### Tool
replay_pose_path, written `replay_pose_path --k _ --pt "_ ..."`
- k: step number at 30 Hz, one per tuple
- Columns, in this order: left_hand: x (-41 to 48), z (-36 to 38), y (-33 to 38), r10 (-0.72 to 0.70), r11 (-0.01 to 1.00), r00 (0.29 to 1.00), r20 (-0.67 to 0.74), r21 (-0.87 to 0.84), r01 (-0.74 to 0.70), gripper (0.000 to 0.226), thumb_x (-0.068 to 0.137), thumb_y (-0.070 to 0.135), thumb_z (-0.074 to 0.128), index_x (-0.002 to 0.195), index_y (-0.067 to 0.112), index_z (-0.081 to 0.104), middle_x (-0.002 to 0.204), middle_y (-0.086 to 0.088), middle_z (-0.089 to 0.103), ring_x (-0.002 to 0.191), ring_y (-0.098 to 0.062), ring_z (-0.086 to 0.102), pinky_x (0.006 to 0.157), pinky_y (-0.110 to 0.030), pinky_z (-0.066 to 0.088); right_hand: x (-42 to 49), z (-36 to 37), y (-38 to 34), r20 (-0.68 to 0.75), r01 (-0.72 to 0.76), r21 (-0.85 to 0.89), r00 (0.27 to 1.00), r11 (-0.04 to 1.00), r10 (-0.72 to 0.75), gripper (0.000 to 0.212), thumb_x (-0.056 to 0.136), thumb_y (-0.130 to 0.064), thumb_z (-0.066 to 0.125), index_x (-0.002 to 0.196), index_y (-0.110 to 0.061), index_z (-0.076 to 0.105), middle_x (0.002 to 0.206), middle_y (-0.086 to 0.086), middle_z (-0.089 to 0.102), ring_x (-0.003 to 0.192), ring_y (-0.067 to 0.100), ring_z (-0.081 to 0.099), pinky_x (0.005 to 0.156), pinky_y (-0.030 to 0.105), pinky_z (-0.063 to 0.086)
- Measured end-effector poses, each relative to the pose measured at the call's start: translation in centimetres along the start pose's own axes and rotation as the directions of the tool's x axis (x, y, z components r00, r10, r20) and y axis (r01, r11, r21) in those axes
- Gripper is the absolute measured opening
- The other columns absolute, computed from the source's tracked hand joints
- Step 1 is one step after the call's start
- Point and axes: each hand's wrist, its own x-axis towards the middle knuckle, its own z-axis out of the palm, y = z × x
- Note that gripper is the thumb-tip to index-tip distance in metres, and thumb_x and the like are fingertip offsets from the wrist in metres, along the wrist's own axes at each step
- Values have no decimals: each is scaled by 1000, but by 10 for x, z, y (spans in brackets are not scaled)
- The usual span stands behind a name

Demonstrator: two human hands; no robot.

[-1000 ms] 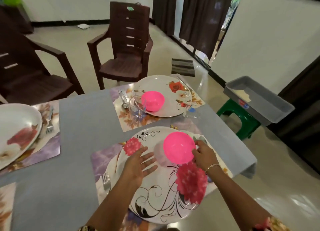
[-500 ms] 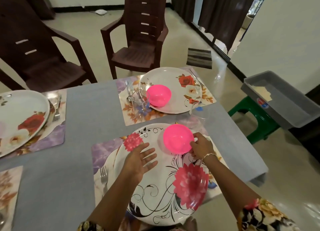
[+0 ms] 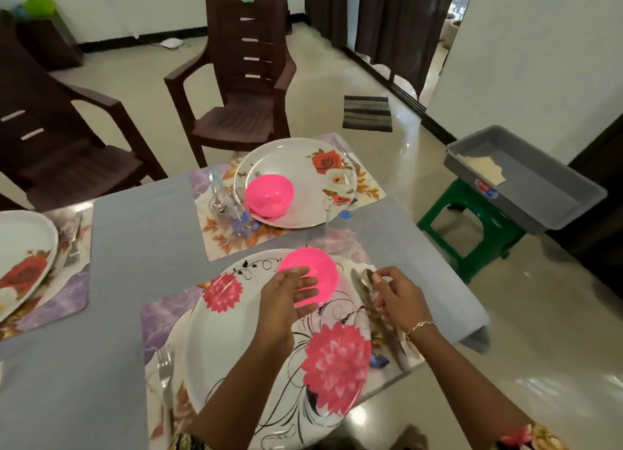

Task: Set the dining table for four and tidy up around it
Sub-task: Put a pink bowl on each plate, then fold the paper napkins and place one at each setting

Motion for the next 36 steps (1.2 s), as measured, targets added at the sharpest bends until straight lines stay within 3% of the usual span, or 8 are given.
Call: replay_pose_path --k 7,13,19,26,36 --pt "-12 112 -34 -49 999 997 65 -7 50 17 95 12 44 90 10 60 81 -8 63 69 -18 59 58 -25 47 12 -95 54 38 46 24 998 999 -47 10 94 -25 50 98 -18 57 61 4 60 53 14 53 54 26 46" --pt "-29 234 -65 -201 979 970 136 75 192 12 96 14 48 94 8 58 84 -8 62 70 -17 58 50 -22 50 11 -202 119 -5 21 -12 1000 1000 -21 8 93 -19 52 96 -17 58 66 8 62 54 15 53 54 27 45" --pt "-38 314 -91 -190 977 955 226 141 161 16 96 14 44 88 14 58 81 -5 62 69 -15 58 52 -22 50 21 -283 166 -85 -27 -13 996 1000 25 10 92 -18 52 98 -13 59 67 12 63 54 19 53 51 26 45" --pt "7 396 -97 -163 977 971 174 162 135 18 96 11 42 92 10 60 81 -8 63 71 -19 59 60 -29 50 66 -356 209 -121 -62 -46 991 997 57 8 92 -20 54 95 -15 59 63 5 62 50 13 52 53 25 45" --pt "103 534 -98 -245 961 961 125 164 224 18 96 14 45 97 5 61 87 -13 66 75 -24 61 62 -31 50 200 -452 247 -71 -119 -75 991 990 114 4 91 -22 56 87 -23 57 58 -1 58 43 2 49 49 18 41"
